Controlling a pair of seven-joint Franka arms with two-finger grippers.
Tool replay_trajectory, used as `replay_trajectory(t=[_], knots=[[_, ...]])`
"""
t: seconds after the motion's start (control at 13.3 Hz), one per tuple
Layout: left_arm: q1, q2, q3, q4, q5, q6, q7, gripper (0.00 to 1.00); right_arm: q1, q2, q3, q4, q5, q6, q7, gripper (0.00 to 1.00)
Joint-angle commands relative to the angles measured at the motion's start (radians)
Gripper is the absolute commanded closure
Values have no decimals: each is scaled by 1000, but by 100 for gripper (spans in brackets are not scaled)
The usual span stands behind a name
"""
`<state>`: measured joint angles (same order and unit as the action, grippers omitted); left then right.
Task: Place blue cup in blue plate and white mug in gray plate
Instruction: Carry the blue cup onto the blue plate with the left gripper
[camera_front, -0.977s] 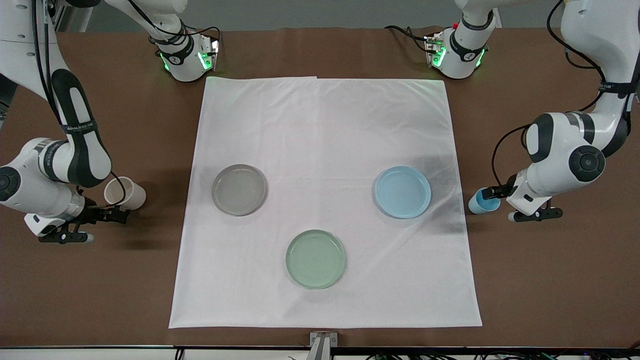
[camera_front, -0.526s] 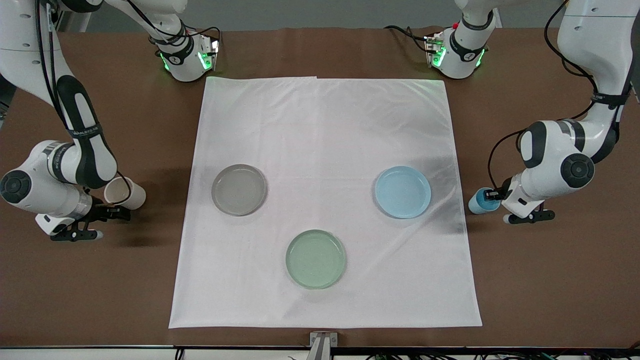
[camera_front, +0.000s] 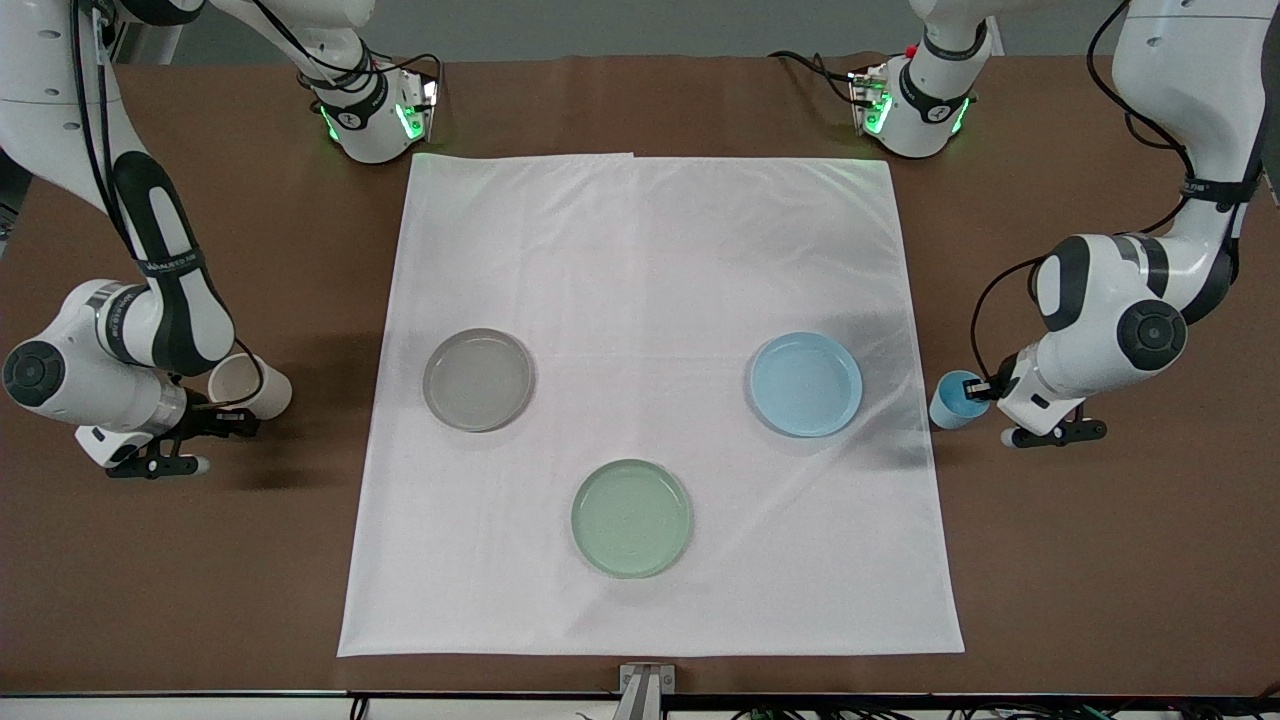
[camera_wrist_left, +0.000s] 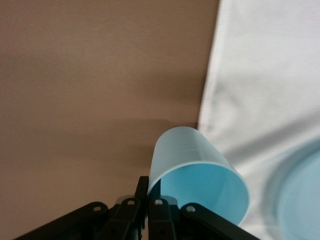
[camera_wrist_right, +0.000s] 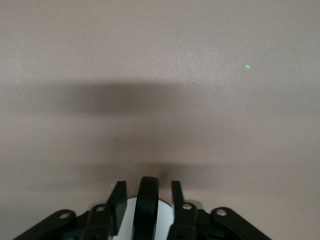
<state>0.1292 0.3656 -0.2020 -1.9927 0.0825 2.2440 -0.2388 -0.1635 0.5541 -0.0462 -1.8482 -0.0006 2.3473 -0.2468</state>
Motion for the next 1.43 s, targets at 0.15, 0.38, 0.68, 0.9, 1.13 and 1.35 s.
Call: replay_trajectory(t=[0.15,0.38,0.68,0.9,1.13,1.35], knots=[[-16,-27,-172,5,20,-55,-311,100,-16,-14,14,-22,-2,1,-14,71],[-68,4,-214,8,19,-44,-446,100,-16,-17,14,-19,-2,-5,-37,85],[-140,48,-212,23,23,-24,-571,99,-1,-49,20,12,-2,-101,-40,96],[-141,62,-212,26,22,-4,-573,60,79,-147,35,61,-2,-274,-10,98],[-128,35,-212,47,25,-21,-562,0,229,-194,35,61,-2,-327,199,98],[-112,16,-197,184,29,-177,-545,0,355,-184,35,58,13,-318,335,98]])
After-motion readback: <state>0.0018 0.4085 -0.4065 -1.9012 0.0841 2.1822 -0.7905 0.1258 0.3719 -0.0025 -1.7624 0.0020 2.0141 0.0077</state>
